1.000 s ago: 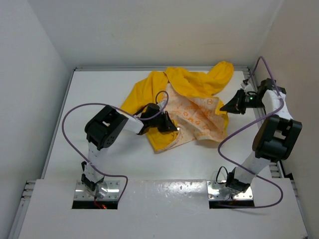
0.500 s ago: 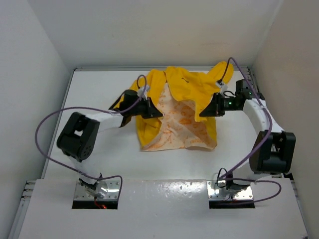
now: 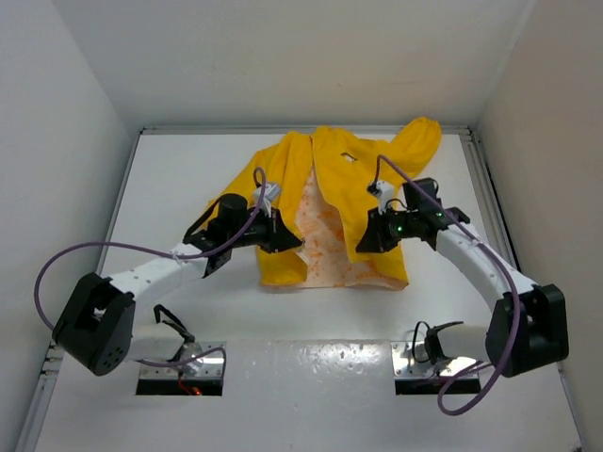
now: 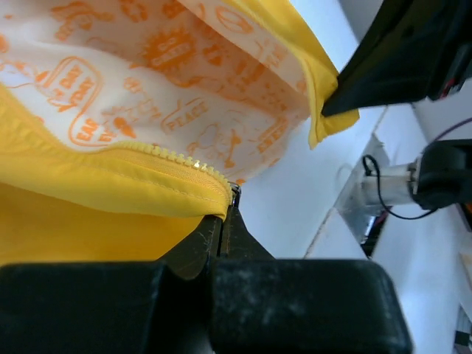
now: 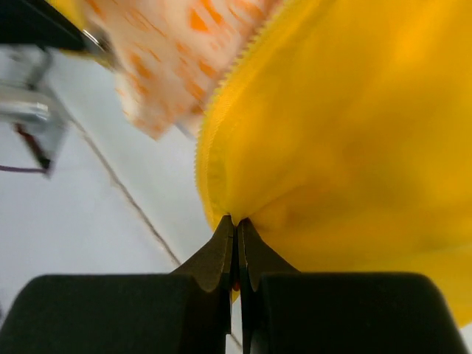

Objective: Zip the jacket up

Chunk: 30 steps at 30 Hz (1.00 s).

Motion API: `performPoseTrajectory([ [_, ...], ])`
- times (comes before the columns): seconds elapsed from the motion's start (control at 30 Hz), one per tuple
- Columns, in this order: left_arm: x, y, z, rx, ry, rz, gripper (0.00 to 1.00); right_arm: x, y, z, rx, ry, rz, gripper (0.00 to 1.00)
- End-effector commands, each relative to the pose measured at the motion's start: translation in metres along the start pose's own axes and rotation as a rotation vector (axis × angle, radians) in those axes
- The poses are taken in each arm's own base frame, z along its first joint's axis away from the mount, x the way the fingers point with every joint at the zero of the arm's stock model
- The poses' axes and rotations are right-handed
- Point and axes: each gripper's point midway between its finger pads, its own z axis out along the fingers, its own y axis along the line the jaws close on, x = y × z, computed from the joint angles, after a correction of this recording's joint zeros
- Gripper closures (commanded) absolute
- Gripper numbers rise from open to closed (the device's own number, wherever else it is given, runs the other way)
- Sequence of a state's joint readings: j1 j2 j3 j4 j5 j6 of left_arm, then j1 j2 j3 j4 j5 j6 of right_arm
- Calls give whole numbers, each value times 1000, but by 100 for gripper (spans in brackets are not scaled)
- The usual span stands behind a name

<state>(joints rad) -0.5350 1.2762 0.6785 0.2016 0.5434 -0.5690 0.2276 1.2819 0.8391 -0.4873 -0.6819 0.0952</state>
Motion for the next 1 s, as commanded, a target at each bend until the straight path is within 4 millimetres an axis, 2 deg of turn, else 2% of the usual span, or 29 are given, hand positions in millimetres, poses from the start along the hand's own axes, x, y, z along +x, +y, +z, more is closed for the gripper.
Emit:
performPoseTrajectory([
  [0.0, -11, 11, -11, -91, -40, 78, 100, 42, -27, -4, 195, 138, -54, 100],
  [0.03, -13, 13, -15, -106, -49, 87, 100, 62, -18, 3, 178, 188, -84, 100],
  [0.07, -12, 23, -18, -142, -45, 80, 100, 69, -17, 4, 182, 215, -135, 100],
  [0.1, -15, 27, -19, -158, -54, 77, 100, 74, -29, 1, 262, 232, -189, 100],
  [0.13, -15, 32, -21, -173, -50, 75, 100, 98, -24, 8, 255, 290, -253, 100],
  [0.2, -16, 38, -20, -201, -52, 70, 100, 103, -48, -1, 401, 327, -366, 100],
  [0.23, -17, 39, -21, -209, -55, 70, 100, 118, -53, -2, 419, 373, -397, 100],
  [0.27, -17, 39, -21, -210, -55, 70, 100, 115, -67, -10, 507, 376, -424, 100],
  [0.3, -20, 39, -20, -214, -68, 62, 100, 103, -74, -10, 545, 337, -473, 100],
  [0.33, -20, 39, -20, -214, -68, 62, 100, 94, -84, -19, 622, 326, -488, 100],
  [0.4, -15, 43, -19, -218, -59, 57, 100, 72, -92, -25, 675, 262, -496, 100],
  [0.5, -13, 46, -16, -221, -52, 53, 100, 46, -91, -29, 700, 173, -531, 100],
  [0.57, -15, 46, -14, -222, -51, 53, 100, 37, -92, -30, 720, 144, -557, 100],
  [0.6, -15, 46, -14, -221, -52, 53, 100, 37, -89, -27, 714, 150, -587, 100],
  [0.67, -16, 51, -13, -243, -48, 57, 100, 52, -86, -20, 716, 178, -670, 100],
  [0.77, -15, 60, -15, -276, -46, 45, 100, 63, -84, -11, 714, 150, -762, 100],
  [0.8, -15, 60, -15, -276, -46, 46, 100, 90, -91, -6, 701, 206, -789, 100],
  [0.83, -15, 61, -15, -285, -50, 46, 100, 84, -89, -2, 706, 160, -807, 100],
  [0.9, -15, 61, -15, -285, -50, 46, 100, 98, -93, 2, 713, 181, -830, 100],
  [0.97, -16, 63, -15, -293, -53, 46, 100, 99, -91, 6, 708, 178, -848, 100],
])
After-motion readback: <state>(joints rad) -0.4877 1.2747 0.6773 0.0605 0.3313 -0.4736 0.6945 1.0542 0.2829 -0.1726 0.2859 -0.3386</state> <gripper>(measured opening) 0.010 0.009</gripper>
